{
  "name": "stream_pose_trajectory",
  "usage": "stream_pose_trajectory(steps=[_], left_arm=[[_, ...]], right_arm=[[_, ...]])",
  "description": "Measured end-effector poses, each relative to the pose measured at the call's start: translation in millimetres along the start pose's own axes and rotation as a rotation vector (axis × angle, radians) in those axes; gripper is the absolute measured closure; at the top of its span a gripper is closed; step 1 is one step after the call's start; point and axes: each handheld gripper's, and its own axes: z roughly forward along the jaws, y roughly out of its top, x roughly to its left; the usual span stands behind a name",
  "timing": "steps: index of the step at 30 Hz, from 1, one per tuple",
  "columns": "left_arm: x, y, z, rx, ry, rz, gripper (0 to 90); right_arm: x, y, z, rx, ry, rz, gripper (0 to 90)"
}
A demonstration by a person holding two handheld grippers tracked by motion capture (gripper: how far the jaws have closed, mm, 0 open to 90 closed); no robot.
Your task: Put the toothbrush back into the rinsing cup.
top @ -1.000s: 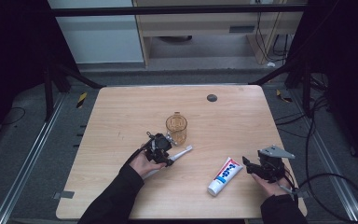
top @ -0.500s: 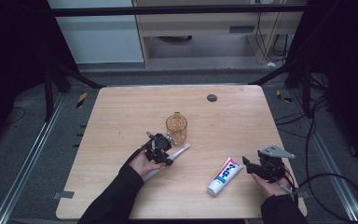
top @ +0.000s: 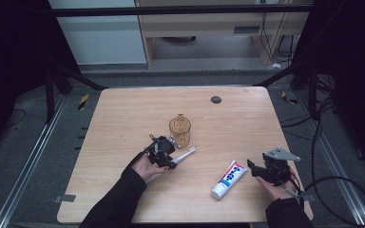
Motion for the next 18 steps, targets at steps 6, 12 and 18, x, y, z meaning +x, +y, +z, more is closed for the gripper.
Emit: stream_pose_trajectory(steps=[6,12,18], left_arm=[[1.0,-0.9,-7.2,-0.02,-0.002,-0.012,67.2],[0.4,-1.4,-15.4,-0.045,0.0,-0.014,67.2],[-1.5,-1.9,-27.3,-0.091,0.013,-0.016,67.3]], right_arm=[[0.3,-0.1,0.2,0.002,0.003,-0.001,32.6],[-0.1,-0.2,-0.1,0.002,0.002,0.0,32.7],[0.0,-0.2,-0.2,0.003,0.003,0.001,32.8]])
